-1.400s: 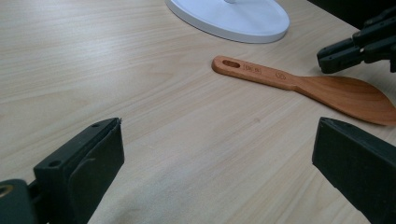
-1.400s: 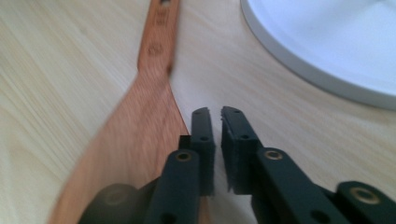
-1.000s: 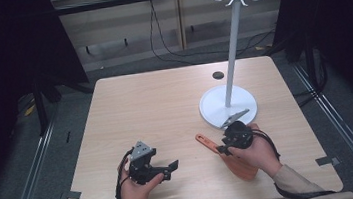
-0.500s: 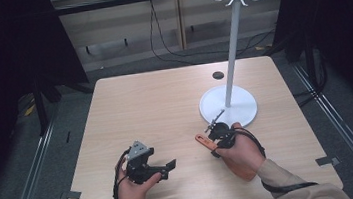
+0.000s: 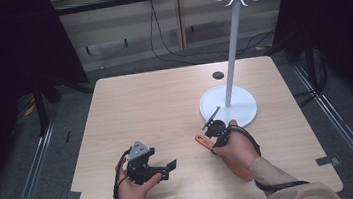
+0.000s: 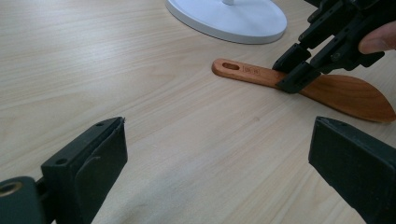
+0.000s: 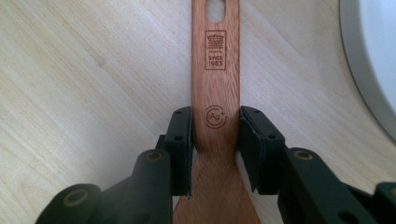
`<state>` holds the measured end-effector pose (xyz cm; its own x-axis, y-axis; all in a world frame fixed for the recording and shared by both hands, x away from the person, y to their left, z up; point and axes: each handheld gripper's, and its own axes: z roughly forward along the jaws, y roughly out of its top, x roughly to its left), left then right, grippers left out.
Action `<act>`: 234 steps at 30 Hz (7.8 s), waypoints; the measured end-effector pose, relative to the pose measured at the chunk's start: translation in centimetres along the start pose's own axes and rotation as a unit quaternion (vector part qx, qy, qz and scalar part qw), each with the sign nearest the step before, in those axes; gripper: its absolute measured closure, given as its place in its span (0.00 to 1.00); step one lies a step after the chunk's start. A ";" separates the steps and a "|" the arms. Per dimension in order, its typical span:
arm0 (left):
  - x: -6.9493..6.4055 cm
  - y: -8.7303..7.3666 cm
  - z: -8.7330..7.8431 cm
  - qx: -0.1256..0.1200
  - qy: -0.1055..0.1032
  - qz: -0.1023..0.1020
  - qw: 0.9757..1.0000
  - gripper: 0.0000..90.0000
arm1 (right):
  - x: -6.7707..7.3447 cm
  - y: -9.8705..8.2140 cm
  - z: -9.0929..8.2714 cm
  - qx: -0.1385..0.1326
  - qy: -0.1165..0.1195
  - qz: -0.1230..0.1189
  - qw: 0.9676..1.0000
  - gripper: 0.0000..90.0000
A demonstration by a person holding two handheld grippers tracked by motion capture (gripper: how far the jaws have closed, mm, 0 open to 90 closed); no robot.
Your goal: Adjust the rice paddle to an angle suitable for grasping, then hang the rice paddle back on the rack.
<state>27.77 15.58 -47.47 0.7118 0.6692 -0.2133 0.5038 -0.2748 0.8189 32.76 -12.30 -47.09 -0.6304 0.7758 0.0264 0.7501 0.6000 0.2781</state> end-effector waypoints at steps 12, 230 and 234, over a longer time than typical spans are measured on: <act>0.4 0.1 -0.5 -0.013 0.007 -0.003 1.000 0.06 | -0.4 -1.0 -0.1 -0.037 0.022 0.028 0.999 0.74; 0.3 0.9 0.3 -0.040 0.016 0.022 0.999 0.03 | -7.6 -6.2 -16.1 -0.612 -0.091 0.095 0.780 0.25; 0.3 0.8 0.3 -0.039 0.017 0.025 0.999 0.03 | -7.5 -6.6 -15.8 -0.609 -0.089 0.089 0.783 0.23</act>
<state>28.57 15.38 -47.00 0.7170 0.6799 -0.1535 0.4274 -0.2549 0.8674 29.39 -25.19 -33.96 -0.4178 0.9063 0.0642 0.0080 -0.0669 0.9977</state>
